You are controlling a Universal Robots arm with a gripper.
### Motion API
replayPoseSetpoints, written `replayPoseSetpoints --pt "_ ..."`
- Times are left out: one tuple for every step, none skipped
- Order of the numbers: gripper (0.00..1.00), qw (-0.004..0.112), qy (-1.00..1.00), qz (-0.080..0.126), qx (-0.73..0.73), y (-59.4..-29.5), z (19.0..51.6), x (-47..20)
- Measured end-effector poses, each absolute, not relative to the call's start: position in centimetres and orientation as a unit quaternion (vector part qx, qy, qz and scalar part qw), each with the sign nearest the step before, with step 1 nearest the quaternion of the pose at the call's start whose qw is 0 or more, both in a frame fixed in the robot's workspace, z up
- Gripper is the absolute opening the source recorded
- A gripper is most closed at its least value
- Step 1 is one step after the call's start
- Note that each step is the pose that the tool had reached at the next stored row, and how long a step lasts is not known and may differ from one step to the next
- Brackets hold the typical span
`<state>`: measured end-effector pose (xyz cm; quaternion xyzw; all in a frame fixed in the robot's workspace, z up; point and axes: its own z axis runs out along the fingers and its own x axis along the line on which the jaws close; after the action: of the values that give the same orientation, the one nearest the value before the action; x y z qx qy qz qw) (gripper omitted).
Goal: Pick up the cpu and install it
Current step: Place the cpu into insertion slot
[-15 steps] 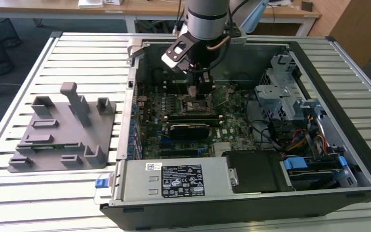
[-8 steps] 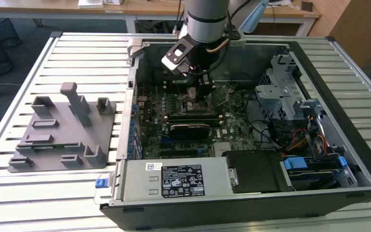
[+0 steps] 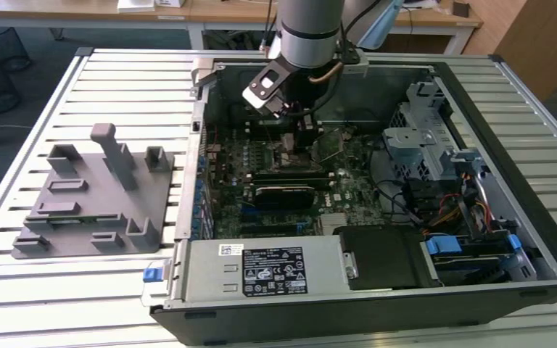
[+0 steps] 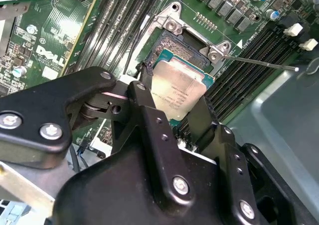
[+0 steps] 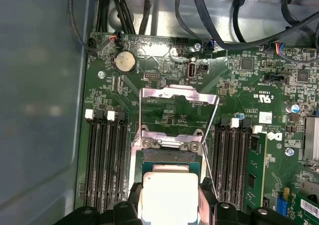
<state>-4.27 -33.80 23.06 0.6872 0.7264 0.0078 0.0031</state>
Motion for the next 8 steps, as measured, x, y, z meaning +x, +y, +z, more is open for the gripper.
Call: replayPoseSetpoints --pt "0.53 0.003 0.726 0.008 0.687 -33.80 23.02 -4.27" --pt "0.53 0.003 0.726 0.008 0.687 -33.80 22.98 -4.27" --pt "0.53 0.003 0.726 0.008 0.687 -33.79 22.92 -4.27" --pt "0.53 0.003 0.726 0.008 0.687 -33.79 22.84 -4.27" --pt "0.53 0.003 0.726 0.008 0.687 -33.79 22.77 -4.27" --pt "0.53 0.003 0.726 0.008 0.687 -33.80 22.71 -4.27" --pt "0.53 0.003 0.726 0.008 0.687 -33.80 22.64 -4.27" --pt "0.53 0.003 0.726 0.008 0.687 -33.80 22.57 -4.27"
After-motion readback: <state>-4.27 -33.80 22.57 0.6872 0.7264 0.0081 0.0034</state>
